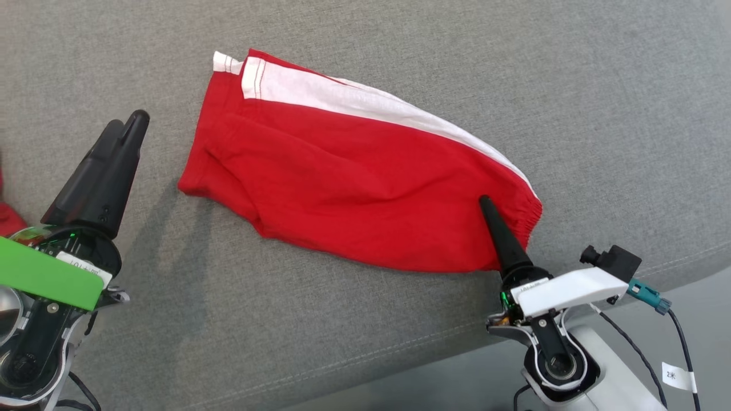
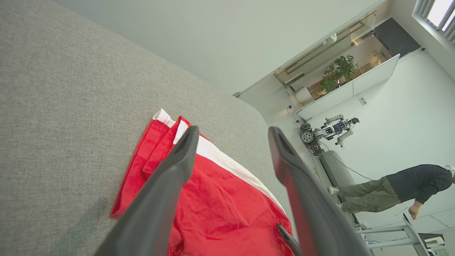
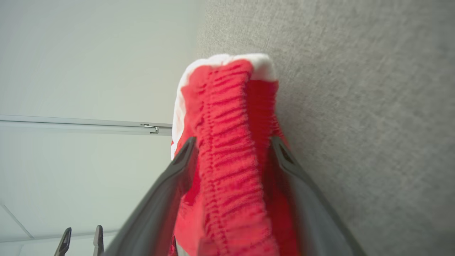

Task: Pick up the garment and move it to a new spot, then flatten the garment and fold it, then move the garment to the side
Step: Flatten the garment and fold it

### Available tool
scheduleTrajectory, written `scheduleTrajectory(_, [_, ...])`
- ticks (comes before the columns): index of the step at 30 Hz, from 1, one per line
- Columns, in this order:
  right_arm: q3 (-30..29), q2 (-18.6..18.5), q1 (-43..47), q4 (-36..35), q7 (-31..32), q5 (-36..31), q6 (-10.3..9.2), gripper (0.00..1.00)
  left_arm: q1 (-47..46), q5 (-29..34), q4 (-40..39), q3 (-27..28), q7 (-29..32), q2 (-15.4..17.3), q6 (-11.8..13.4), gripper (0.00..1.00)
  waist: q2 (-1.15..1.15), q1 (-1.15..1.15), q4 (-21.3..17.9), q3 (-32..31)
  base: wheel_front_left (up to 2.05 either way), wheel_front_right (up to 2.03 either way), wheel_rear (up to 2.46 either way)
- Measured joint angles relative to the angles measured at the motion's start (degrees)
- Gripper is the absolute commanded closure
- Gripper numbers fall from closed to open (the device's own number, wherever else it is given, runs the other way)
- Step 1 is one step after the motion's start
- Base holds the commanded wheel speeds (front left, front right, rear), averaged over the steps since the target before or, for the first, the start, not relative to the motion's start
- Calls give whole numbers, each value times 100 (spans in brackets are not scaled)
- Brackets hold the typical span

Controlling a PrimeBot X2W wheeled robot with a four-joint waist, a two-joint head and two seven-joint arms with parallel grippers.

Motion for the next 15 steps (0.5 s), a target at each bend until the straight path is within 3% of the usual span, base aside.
scheduleTrajectory(4, [-212, 80, -126, 124, 51, 478, 60, 0, 0, 14, -24, -18, 2, -42, 0, 0, 0, 0, 173, -14, 0, 0, 0])
scheduleTrajectory(5, [-261, 88, -126, 147, 51, 567, 76, 52, 0, 14, -24, -11, -3, -52, 0, 0, 0, 0, 211, -20, 0, 0, 0])
scheduleTrajectory(6, [-318, 98, -125, 174, 51, 672, 77, 69, 3, 15, -24, 3, -4, -57, 0, 0, 0, 0, 250, -28, 0, 0, 0])
scheduleTrajectory(7, [-360, 100, -125, 202, 51, 742, 78, 100, 9, 15, -23, 33, -7, -58, 0, 0, 0, 0, 285, -36, 0, 0, 0])
scheduleTrajectory(15, [-377, -44, -136, 263, 215, 709, 120, 100, 336, 15, -30, 248, -96, -65, 0, 0, 0, 0, 364, -134, 0, 0, 0])
